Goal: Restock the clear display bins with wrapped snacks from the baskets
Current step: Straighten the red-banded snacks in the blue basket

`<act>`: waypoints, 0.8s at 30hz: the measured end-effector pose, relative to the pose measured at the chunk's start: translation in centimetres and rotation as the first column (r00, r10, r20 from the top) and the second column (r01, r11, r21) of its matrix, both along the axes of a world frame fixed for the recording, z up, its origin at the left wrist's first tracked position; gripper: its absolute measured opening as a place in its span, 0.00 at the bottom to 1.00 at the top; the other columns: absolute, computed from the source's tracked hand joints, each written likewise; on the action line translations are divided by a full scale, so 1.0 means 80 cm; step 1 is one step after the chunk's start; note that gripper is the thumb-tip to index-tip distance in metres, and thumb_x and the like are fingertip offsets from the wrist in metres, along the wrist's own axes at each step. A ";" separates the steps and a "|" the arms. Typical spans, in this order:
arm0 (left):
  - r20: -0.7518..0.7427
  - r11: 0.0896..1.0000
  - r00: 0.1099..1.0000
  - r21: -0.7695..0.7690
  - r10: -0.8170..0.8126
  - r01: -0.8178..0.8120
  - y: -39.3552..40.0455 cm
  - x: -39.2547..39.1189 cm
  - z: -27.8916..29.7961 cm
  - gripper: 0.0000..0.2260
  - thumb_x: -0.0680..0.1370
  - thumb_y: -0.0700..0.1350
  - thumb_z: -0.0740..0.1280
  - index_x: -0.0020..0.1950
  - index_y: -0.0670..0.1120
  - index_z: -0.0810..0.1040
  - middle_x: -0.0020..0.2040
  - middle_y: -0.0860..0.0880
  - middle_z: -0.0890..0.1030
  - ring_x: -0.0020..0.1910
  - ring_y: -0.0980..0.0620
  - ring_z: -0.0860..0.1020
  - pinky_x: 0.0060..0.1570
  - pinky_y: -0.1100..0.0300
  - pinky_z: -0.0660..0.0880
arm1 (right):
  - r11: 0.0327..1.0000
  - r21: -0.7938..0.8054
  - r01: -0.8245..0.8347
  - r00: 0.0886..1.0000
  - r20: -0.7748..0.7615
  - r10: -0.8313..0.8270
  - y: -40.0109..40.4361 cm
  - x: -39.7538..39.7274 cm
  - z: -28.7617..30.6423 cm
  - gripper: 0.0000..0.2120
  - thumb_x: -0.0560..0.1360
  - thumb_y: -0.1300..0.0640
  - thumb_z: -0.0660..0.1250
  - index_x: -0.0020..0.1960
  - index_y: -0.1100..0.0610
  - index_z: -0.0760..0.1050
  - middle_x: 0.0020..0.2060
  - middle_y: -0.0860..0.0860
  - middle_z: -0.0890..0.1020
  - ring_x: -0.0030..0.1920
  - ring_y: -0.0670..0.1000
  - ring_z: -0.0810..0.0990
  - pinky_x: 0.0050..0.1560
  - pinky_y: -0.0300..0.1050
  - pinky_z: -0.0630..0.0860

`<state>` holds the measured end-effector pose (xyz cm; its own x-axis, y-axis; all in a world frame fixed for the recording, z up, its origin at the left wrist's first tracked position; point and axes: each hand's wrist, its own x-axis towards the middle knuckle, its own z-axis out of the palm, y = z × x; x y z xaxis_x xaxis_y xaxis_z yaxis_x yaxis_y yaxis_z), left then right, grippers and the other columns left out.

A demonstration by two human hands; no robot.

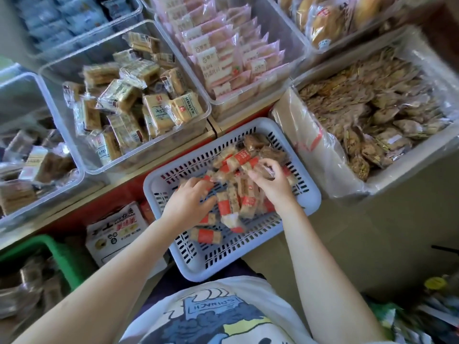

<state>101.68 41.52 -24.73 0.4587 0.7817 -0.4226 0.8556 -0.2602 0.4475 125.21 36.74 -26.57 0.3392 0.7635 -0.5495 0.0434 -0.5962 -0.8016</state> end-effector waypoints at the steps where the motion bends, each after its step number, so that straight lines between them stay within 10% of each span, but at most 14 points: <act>1: 0.020 1.000 1.000 -0.002 0.020 -0.020 0.001 -0.005 0.003 0.19 0.81 0.57 0.61 0.70 0.53 0.71 0.66 0.50 0.73 0.64 0.49 0.72 0.58 0.53 0.74 | 1.000 0.011 -0.001 0.998 -0.067 0.001 0.006 -0.014 0.009 0.23 0.70 0.36 0.74 0.60 0.41 0.73 0.67 0.43 0.71 0.67 0.47 0.69 0.64 0.52 0.69; 10: 0.299 0.952 0.913 0.047 0.275 -0.303 0.007 -0.070 0.065 0.36 0.74 0.61 0.71 0.77 0.56 0.60 0.73 0.53 0.68 0.71 0.52 0.65 0.66 0.54 0.67 | 0.993 0.081 -0.083 0.823 -0.556 0.114 0.064 -0.148 0.079 0.25 0.74 0.33 0.62 0.64 0.45 0.76 0.65 0.44 0.79 0.67 0.62 0.75 0.65 0.66 0.71; 15: 0.357 0.814 0.802 0.161 0.479 -0.558 0.002 -0.134 0.089 0.33 0.74 0.53 0.73 0.75 0.48 0.66 0.69 0.50 0.74 0.65 0.50 0.74 0.59 0.59 0.71 | 0.959 0.134 -0.249 0.685 -0.675 0.273 0.094 -0.236 0.120 0.33 0.76 0.36 0.58 0.72 0.56 0.69 0.60 0.56 0.80 0.52 0.54 0.83 0.46 0.49 0.81; 21: 0.485 0.533 0.614 0.311 0.623 -0.787 0.012 -0.255 0.096 0.32 0.77 0.45 0.70 0.78 0.49 0.61 0.68 0.45 0.74 0.65 0.46 0.73 0.59 0.53 0.74 | 0.842 0.204 -0.499 0.860 0.001 0.510 0.123 -0.316 0.140 0.15 0.82 0.47 0.61 0.67 0.50 0.72 0.59 0.50 0.79 0.59 0.53 0.79 0.59 0.50 0.77; 24: 0.431 0.507 0.619 0.355 0.657 -0.786 0.041 -0.295 0.093 0.32 0.78 0.38 0.65 0.79 0.55 0.58 0.73 0.40 0.62 0.71 0.39 0.63 0.63 0.41 0.73 | 0.610 0.130 -0.782 0.573 0.534 0.622 0.130 -0.332 0.126 0.19 0.82 0.51 0.62 0.71 0.54 0.69 0.66 0.48 0.72 0.68 0.48 0.68 0.69 0.44 0.65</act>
<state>78.08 44.77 -17.29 -0.3365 0.9335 0.1241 0.7403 0.1808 0.6475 98.65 47.14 -16.52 -0.2682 0.9466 -0.1790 0.6874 0.0578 -0.7239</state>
